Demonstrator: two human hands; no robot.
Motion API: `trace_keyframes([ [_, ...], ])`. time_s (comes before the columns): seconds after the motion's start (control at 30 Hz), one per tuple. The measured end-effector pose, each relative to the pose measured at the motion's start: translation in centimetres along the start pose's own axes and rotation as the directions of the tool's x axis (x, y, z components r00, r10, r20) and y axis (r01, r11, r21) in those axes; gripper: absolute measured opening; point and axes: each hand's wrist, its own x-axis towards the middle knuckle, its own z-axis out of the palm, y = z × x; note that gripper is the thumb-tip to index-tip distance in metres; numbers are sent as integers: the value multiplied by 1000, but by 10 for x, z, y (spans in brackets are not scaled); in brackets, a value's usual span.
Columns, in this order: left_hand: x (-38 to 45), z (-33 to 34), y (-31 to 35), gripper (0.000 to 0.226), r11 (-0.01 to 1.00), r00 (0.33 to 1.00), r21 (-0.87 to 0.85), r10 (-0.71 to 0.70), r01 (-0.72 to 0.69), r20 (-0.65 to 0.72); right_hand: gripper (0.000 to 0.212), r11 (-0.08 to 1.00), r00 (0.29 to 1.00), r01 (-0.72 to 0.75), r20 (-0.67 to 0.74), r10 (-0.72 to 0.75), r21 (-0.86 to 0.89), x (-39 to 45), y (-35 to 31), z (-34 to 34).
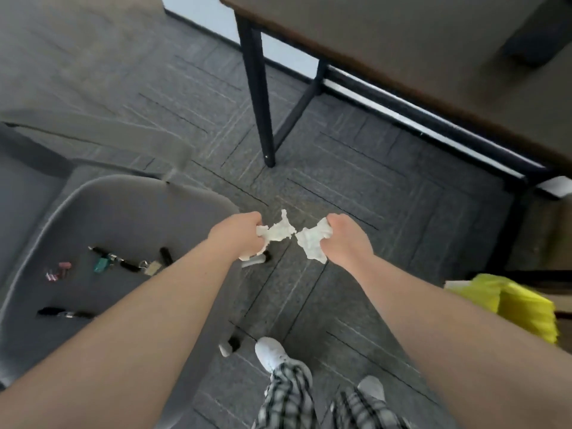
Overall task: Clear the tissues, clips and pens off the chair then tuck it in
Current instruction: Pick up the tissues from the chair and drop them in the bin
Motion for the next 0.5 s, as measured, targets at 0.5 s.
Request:
trace_keyframes([
  [0.5,-27,154,351,12,930,954,230,260,-288,147,20,887,901,-332,-172,399,321,-142,360,-73],
])
